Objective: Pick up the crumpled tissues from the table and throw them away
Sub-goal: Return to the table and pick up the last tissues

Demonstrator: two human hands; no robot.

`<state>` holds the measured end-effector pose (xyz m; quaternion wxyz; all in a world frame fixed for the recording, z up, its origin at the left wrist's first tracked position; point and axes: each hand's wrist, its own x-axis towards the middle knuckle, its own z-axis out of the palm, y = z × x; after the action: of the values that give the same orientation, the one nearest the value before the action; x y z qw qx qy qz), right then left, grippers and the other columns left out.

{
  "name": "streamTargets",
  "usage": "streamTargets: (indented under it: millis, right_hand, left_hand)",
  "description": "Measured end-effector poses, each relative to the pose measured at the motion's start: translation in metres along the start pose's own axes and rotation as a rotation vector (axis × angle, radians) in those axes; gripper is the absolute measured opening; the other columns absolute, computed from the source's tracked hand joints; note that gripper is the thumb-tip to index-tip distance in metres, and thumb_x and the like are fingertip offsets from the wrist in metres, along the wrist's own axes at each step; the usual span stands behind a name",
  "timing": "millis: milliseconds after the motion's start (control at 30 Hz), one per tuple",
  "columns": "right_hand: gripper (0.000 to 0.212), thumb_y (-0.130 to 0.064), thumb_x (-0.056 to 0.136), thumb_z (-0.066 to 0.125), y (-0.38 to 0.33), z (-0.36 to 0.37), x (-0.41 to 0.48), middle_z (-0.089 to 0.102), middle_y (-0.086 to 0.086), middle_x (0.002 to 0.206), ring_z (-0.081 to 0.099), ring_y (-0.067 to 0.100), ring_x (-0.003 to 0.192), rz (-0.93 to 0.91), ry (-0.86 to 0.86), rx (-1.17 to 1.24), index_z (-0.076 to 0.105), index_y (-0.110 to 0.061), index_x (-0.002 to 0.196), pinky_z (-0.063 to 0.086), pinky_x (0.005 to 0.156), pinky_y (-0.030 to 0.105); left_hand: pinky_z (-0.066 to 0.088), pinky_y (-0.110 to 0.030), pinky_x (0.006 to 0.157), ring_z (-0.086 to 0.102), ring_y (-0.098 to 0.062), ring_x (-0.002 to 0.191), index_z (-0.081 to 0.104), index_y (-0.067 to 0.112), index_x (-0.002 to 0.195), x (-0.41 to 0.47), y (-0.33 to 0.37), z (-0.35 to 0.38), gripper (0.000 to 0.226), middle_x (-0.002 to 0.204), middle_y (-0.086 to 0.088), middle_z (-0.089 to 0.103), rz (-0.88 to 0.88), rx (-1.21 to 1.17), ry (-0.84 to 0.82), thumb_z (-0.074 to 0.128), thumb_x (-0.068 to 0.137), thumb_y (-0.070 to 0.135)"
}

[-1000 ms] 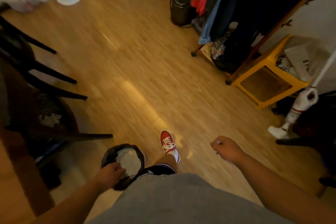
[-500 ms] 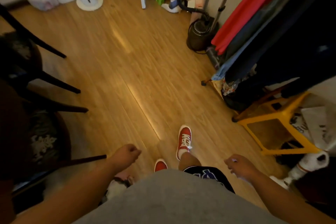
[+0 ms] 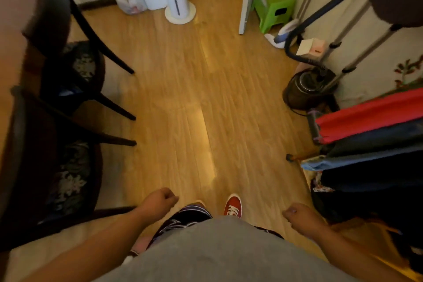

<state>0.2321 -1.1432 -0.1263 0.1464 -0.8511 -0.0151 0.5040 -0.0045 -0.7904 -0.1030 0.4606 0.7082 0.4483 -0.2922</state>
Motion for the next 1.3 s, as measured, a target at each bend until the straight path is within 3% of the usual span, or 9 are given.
streamTargets:
  millis: [233, 367, 467, 567, 700, 900, 1133, 1300]
  right_hand:
    - [0.017, -0.033, 0.087, 0.061, -0.166, -0.055, 0.073, 0.065, -0.002, 0.074, 0.063, 0.014, 0.07, -0.226, -0.014, -0.152, 0.059, -0.024, 0.073, 0.039, 0.054, 0.023]
    - [0.014, -0.033, 0.088, 0.061, -0.249, -0.069, 0.114, 0.066, 0.004, 0.085, 0.065, 0.022, 0.08, -0.283, -0.058, -0.186, 0.062, -0.02, 0.082, 0.055, 0.073, 0.037]
    - [0.014, -0.034, 0.089, 0.06, -0.298, -0.084, 0.133, 0.067, 0.004, 0.091, 0.066, 0.023, 0.086, -0.274, -0.056, -0.188, 0.064, -0.02, 0.085, 0.056, 0.081, 0.043]
    - [0.011, -0.035, 0.09, 0.06, -0.331, -0.103, 0.144, 0.066, -0.002, 0.094, 0.064, 0.018, 0.089, -0.262, -0.05, -0.195, 0.063, -0.025, 0.086, 0.052, 0.075, 0.035]
    - [0.013, -0.032, 0.091, 0.06, -0.358, -0.133, 0.164, 0.066, 0.002, 0.094, 0.064, 0.024, 0.091, -0.208, -0.035, -0.193, 0.063, -0.019, 0.091, 0.052, 0.082, 0.04]
    - [0.02, -0.033, 0.089, 0.061, -0.392, -0.182, 0.211, 0.069, 0.01, 0.083, 0.067, 0.026, 0.077, -0.115, 0.003, -0.226, 0.063, -0.014, 0.085, 0.047, 0.062, 0.03]
    - [0.022, -0.032, 0.089, 0.062, -0.47, -0.232, 0.288, 0.069, 0.01, 0.084, 0.066, 0.026, 0.084, -0.115, -0.053, -0.33, 0.062, -0.011, 0.081, 0.055, 0.081, 0.041]
    - [0.024, -0.031, 0.091, 0.059, -0.589, -0.259, 0.321, 0.069, 0.013, 0.085, 0.066, 0.028, 0.082, -0.231, -0.113, -0.475, 0.062, -0.008, 0.086, 0.054, 0.079, 0.041]
  left_hand:
    - [0.048, -0.031, 0.072, 0.063, -0.021, 0.077, 0.065, 0.01, 0.082, 0.023, -0.034, -0.034, 0.023, 0.081, -0.006, 0.069, -0.197, -0.086, 0.046, 0.061, 0.091, 0.031]
    - [0.042, -0.027, 0.065, 0.059, -0.019, 0.072, 0.06, 0.014, 0.074, 0.06, -0.032, -0.066, 0.023, 0.075, -0.005, 0.063, -0.256, -0.141, 0.06, 0.061, 0.092, 0.029]
    - [0.045, -0.027, 0.067, 0.061, -0.018, 0.073, 0.061, 0.016, 0.076, 0.095, -0.019, -0.103, 0.021, 0.078, -0.004, 0.066, -0.265, -0.186, 0.065, 0.061, 0.091, 0.031]
    - [0.046, -0.029, 0.065, 0.061, -0.018, 0.069, 0.063, 0.017, 0.077, 0.125, 0.005, -0.143, 0.02, 0.076, -0.005, 0.068, -0.246, -0.223, 0.093, 0.062, 0.089, 0.033]
    - [0.048, -0.03, 0.066, 0.063, -0.019, 0.072, 0.064, 0.018, 0.078, 0.162, 0.056, -0.196, 0.022, 0.078, -0.004, 0.068, -0.18, -0.216, 0.092, 0.06, 0.089, 0.037]
    - [0.047, -0.025, 0.06, 0.065, -0.015, 0.077, 0.064, 0.018, 0.086, 0.215, 0.151, -0.267, 0.021, 0.085, -0.003, 0.07, -0.072, -0.289, 0.126, 0.057, 0.092, 0.037]
    - [0.051, -0.029, 0.065, 0.067, -0.017, 0.084, 0.063, 0.023, 0.087, 0.282, 0.226, -0.336, 0.019, 0.09, -0.001, 0.071, -0.054, -0.354, 0.151, 0.056, 0.091, 0.04]
    - [0.05, -0.031, 0.069, 0.065, -0.023, 0.085, 0.064, 0.016, 0.091, 0.296, 0.224, -0.374, 0.02, 0.092, -0.008, 0.069, -0.179, -0.446, 0.211, 0.057, 0.093, 0.035]
